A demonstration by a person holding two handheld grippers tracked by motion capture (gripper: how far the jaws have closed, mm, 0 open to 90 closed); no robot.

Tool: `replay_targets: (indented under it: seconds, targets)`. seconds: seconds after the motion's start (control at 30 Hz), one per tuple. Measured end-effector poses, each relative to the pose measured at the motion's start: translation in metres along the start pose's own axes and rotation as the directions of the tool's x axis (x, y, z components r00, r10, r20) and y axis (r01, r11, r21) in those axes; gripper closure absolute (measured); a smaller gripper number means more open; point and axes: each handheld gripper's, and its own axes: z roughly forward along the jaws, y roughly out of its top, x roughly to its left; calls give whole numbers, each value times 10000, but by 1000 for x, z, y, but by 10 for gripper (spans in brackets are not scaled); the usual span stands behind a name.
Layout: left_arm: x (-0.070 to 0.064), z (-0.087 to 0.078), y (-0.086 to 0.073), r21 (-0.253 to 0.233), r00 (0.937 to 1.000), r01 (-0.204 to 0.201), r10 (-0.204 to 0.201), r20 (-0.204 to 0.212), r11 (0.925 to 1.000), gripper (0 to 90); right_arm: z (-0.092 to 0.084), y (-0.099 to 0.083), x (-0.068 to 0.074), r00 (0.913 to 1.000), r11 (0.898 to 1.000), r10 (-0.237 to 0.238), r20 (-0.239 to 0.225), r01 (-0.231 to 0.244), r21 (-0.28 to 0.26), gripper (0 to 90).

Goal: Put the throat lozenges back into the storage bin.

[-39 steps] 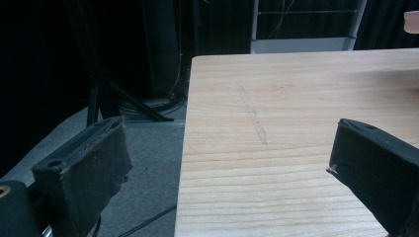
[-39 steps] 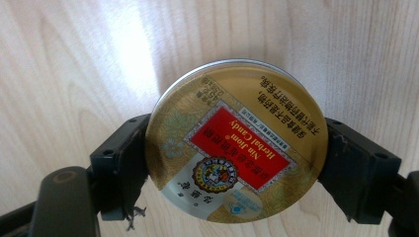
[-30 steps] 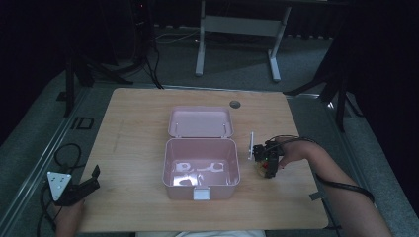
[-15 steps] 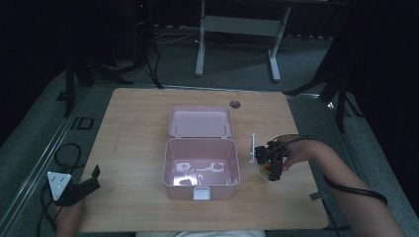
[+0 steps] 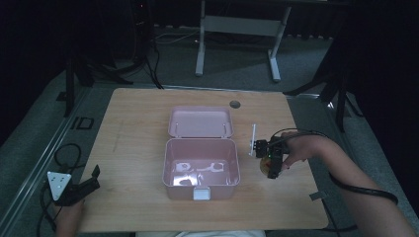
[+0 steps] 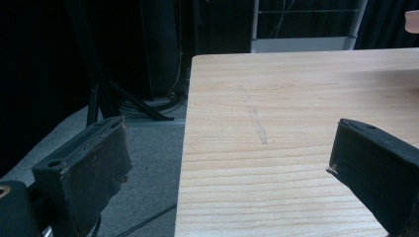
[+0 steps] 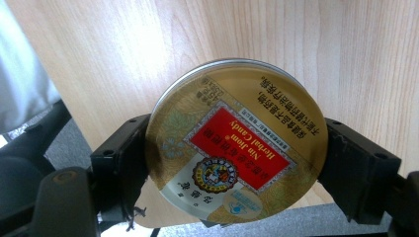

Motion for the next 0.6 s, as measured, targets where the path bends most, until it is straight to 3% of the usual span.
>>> replay_targets:
  seconds: [0.6]
  targets:
    - [0,0,0,-13,10000,21,-21,14,10000,25,-42,28,13,9998,9979,-46,-193,33,-649,199]
